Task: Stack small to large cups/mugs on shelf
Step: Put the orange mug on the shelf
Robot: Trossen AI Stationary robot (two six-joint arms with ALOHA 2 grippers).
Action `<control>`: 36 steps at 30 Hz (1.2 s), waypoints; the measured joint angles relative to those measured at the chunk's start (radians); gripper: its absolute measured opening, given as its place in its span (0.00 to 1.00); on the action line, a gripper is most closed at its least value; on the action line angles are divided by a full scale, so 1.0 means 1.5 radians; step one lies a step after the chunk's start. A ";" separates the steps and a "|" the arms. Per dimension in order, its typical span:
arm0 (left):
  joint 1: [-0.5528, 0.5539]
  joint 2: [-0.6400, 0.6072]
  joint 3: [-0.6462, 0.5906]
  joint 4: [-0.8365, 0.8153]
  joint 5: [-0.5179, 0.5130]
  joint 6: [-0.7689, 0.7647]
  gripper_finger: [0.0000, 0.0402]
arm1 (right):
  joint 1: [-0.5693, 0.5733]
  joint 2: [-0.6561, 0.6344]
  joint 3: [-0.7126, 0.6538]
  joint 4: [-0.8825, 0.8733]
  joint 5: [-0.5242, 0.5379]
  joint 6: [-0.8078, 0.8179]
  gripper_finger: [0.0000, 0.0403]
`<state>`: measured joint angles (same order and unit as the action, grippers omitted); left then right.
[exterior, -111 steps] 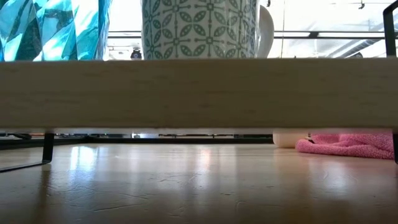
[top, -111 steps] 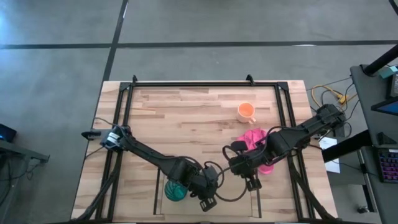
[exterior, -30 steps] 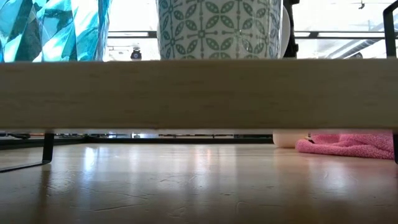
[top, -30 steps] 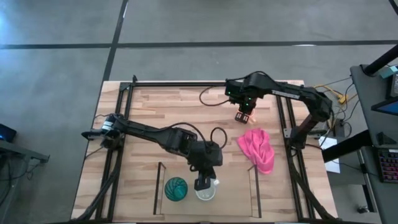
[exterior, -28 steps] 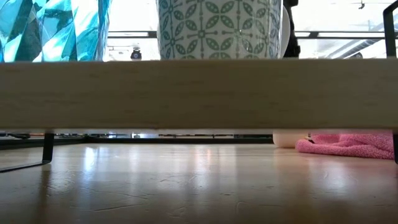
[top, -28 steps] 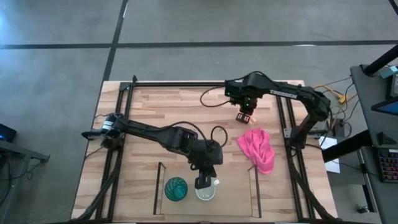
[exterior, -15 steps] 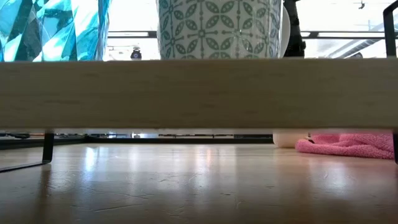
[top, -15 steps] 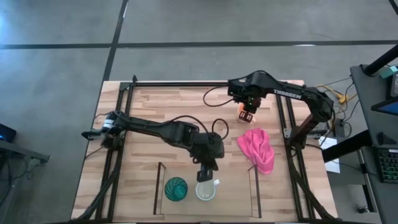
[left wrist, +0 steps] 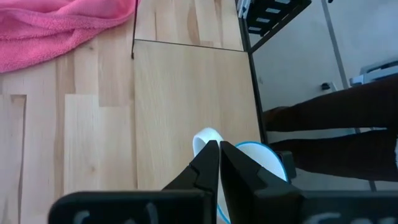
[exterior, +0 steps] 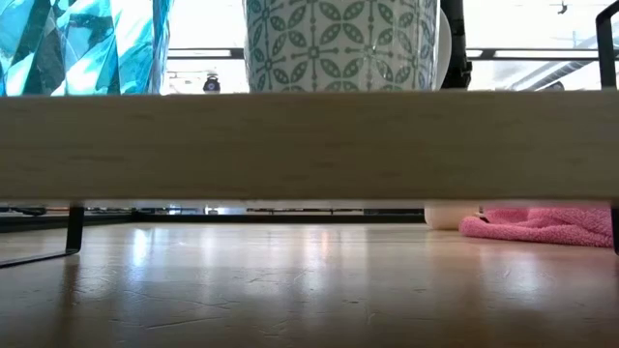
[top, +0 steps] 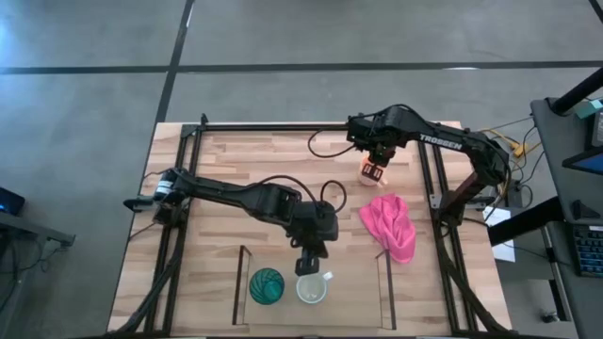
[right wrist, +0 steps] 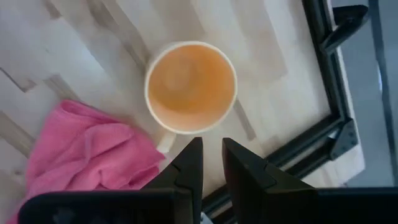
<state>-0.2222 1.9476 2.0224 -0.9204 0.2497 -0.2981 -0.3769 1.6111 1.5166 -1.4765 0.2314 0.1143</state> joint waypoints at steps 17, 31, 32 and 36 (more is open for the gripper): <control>0.000 0.000 0.000 -0.005 0.000 0.000 0.00 | -0.001 -0.032 0.000 0.067 -0.002 -0.006 0.13; 0.000 0.000 0.000 -0.005 0.000 0.000 0.00 | -0.001 -0.086 0.000 0.141 -0.162 -0.060 0.15; 0.000 0.000 0.000 -0.005 0.000 0.000 0.00 | -0.001 -0.086 0.000 0.141 -0.164 -0.060 0.17; 0.000 0.000 0.000 -0.005 0.000 -0.001 0.00 | -0.001 -0.086 0.000 0.150 -0.177 -0.079 0.25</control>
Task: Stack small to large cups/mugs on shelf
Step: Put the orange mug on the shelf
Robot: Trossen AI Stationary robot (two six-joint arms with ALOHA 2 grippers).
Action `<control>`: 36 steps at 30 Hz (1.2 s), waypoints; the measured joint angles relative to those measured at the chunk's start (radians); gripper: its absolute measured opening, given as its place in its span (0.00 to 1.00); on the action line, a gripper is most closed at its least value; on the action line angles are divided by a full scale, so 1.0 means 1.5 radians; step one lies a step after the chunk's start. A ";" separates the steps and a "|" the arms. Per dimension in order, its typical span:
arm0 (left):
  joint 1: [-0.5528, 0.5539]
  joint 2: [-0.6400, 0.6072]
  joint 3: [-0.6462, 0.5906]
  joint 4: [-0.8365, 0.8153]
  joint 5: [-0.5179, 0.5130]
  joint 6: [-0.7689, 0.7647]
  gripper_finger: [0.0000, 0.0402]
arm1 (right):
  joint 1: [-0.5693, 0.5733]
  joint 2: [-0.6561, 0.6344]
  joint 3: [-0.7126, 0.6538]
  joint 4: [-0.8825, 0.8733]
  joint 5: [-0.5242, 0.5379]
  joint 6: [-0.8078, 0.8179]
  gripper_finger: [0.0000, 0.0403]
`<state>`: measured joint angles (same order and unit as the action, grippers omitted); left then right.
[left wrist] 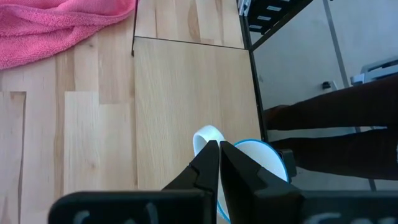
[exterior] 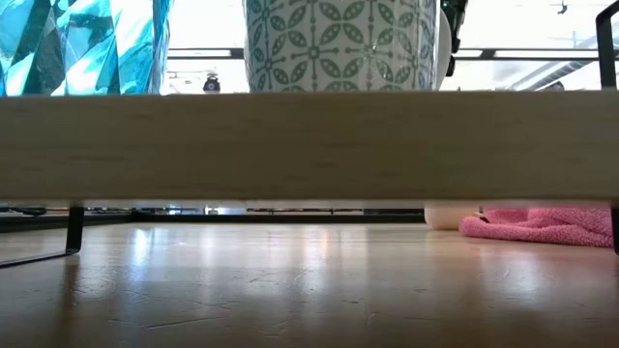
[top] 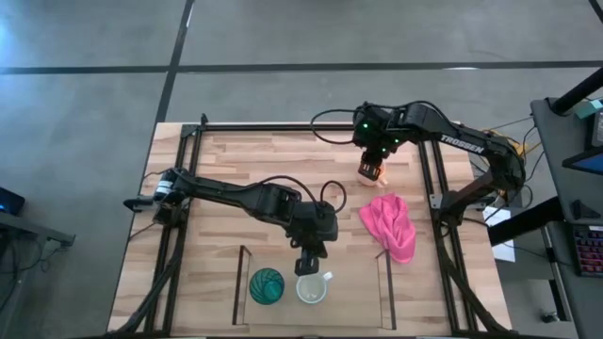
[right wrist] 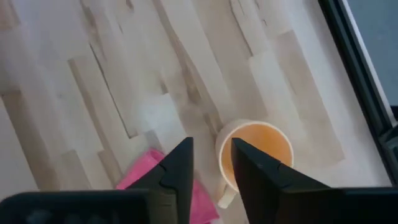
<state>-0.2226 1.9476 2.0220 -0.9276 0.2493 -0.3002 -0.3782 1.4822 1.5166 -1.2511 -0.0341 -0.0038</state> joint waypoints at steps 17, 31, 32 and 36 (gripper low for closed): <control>0.000 0.000 0.000 0.000 0.000 -0.004 0.00 | 0.000 0.001 0.001 0.059 0.003 0.166 0.39; 0.000 0.000 0.000 0.000 0.000 -0.006 0.00 | -0.013 0.047 0.000 0.013 0.036 0.349 0.37; 0.000 0.000 0.000 0.000 0.000 -0.006 0.00 | -0.015 0.057 0.000 -0.002 0.042 0.352 0.37; 0.000 0.000 0.000 0.001 0.000 -0.006 0.00 | -0.019 0.104 -0.001 -0.050 0.048 0.389 0.37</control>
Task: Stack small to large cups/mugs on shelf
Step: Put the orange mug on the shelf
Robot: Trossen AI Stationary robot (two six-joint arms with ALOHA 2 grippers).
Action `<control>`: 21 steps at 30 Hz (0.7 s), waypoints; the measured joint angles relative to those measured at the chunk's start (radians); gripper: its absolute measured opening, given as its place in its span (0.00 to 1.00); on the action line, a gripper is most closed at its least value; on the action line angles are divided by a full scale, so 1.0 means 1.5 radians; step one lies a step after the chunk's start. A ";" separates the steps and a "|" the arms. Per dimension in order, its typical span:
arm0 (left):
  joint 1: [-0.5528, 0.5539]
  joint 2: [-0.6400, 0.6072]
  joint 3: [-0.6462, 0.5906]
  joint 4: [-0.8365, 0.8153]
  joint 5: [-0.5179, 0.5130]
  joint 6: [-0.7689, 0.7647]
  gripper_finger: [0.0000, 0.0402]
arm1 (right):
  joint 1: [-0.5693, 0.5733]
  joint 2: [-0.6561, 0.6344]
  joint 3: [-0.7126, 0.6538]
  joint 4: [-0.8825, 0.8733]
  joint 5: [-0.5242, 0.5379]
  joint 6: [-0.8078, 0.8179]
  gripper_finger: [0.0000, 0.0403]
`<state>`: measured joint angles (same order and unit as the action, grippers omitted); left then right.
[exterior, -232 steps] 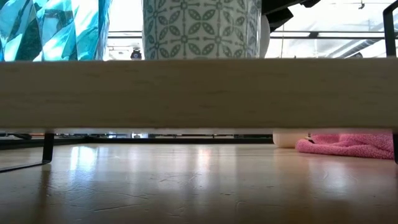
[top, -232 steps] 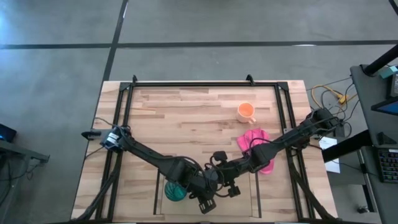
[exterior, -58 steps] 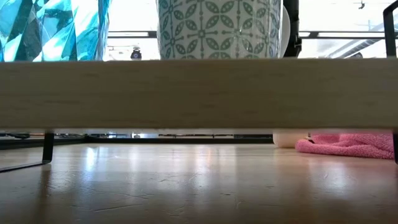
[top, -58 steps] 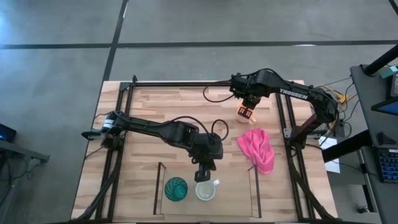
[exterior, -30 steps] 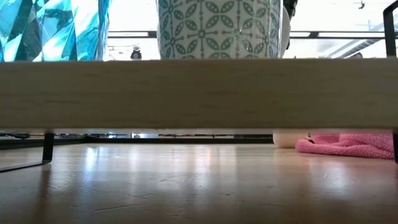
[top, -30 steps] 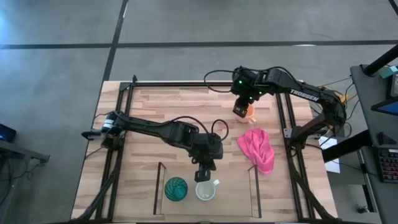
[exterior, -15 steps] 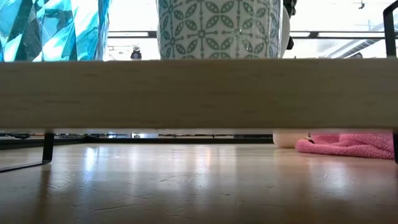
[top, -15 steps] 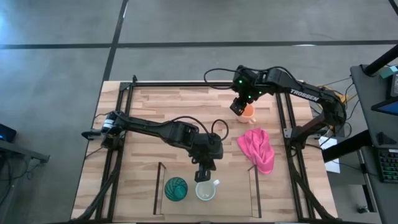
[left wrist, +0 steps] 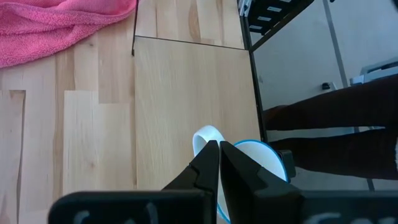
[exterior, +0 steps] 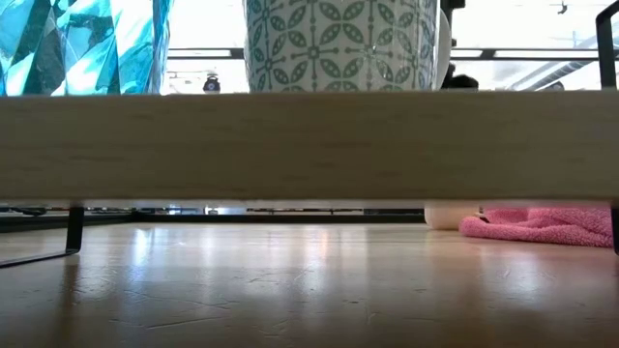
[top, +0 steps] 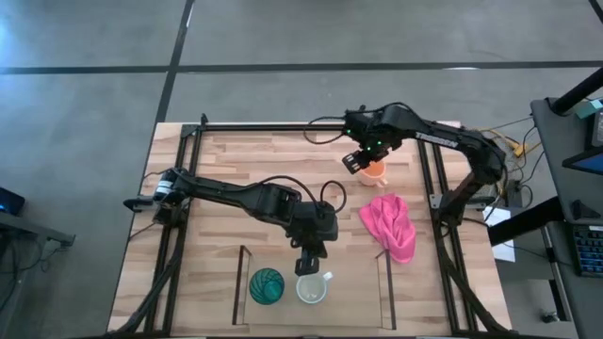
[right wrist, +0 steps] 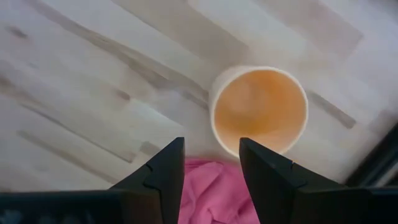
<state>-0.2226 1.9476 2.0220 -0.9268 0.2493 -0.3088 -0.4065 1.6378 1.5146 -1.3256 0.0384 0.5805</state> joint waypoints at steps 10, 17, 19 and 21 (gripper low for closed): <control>0.000 0.000 0.000 0.000 0.000 0.001 0.00 | 0.000 0.086 0.000 -0.009 -0.006 0.040 0.35; -0.001 0.000 0.000 -0.002 0.000 0.001 0.00 | 0.000 0.123 -0.001 -0.008 0.010 0.049 0.34; -0.001 0.000 0.000 -0.002 0.000 0.001 0.00 | 0.000 0.131 -0.001 -0.008 0.026 0.049 0.34; -0.001 0.000 0.000 -0.003 0.000 0.001 0.00 | 0.000 0.139 -0.001 -0.008 0.037 0.049 0.34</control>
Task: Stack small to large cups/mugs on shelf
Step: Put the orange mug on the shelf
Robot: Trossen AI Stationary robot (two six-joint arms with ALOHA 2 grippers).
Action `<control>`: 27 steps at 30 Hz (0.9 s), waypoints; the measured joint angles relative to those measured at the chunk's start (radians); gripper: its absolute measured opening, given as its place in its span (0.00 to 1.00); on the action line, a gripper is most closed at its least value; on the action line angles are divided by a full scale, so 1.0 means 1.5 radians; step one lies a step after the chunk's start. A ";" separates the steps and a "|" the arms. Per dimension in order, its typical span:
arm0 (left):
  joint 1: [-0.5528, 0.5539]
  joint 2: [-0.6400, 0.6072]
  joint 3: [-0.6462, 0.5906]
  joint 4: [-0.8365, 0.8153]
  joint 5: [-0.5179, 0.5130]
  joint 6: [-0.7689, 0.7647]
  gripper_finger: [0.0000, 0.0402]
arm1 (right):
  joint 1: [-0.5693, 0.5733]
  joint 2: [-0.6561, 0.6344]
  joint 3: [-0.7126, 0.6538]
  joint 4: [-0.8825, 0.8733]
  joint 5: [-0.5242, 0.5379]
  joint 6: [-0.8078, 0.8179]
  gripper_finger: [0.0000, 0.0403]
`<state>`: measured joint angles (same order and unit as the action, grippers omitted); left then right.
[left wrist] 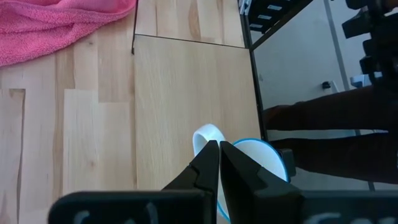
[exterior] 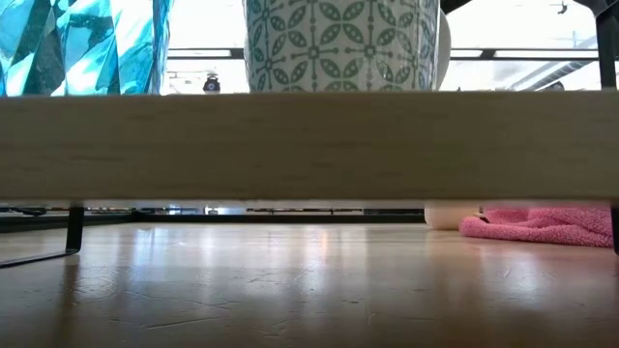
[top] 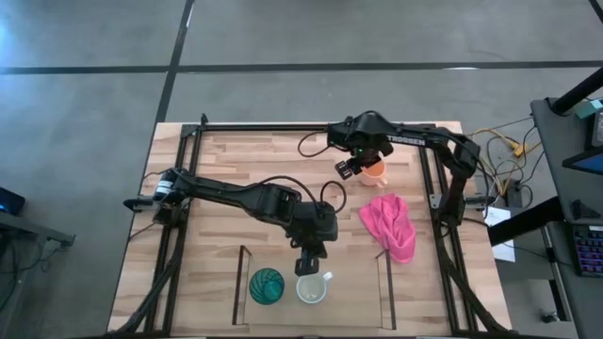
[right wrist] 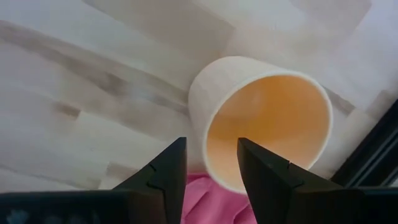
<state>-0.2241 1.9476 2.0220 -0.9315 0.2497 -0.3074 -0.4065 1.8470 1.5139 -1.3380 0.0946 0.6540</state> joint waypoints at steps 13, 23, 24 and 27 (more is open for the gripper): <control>0.000 0.000 0.000 -0.005 0.000 0.018 0.00 | -0.001 0.013 -0.008 0.009 0.010 0.000 0.29; 0.000 -0.001 0.000 -0.005 0.001 0.021 0.00 | -0.001 0.013 -0.034 0.026 0.008 0.011 0.24; 0.000 -0.002 0.000 -0.005 0.001 0.021 0.00 | -0.001 0.013 -0.036 0.026 0.008 0.012 0.24; 0.000 -0.002 0.000 -0.005 0.001 0.021 0.00 | -0.001 0.013 -0.040 0.029 0.008 0.012 0.23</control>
<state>-0.2241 1.9453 2.0220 -0.9390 0.2508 -0.2752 -0.4084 1.8668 1.4542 -1.2950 0.1066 0.6719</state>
